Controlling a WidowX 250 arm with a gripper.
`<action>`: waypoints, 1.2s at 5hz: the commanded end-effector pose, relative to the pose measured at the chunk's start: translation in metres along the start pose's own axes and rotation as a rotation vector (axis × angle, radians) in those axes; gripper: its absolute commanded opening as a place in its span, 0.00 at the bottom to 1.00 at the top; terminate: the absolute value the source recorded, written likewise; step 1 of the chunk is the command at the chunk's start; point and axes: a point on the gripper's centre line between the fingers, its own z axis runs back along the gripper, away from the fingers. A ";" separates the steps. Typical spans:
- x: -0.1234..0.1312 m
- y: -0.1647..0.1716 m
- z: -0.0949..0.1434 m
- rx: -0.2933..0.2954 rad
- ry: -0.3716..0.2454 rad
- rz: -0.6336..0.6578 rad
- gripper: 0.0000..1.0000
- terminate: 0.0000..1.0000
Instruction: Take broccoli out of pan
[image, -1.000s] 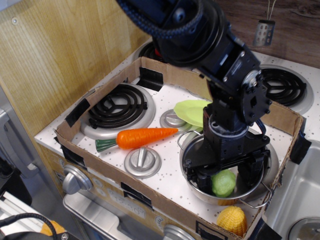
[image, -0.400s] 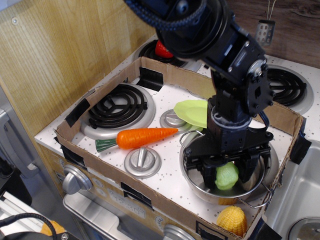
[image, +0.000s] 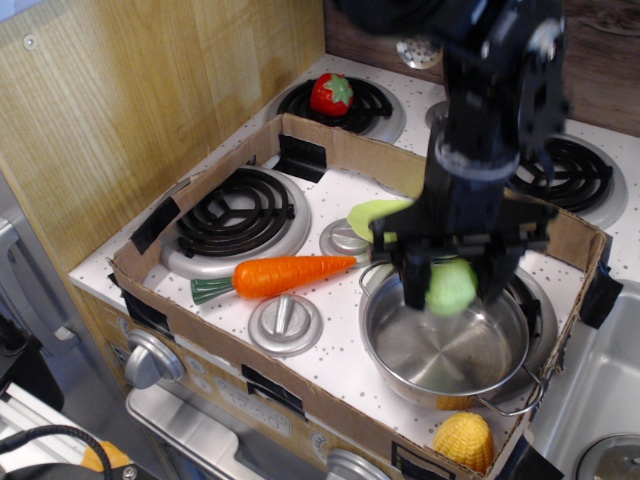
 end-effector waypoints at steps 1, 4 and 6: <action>0.055 0.031 0.023 -0.002 -0.115 -0.228 0.00 0.00; 0.126 0.051 -0.021 0.020 -0.489 -0.543 0.00 0.00; 0.152 0.042 -0.027 -0.010 -0.503 -0.633 0.00 0.00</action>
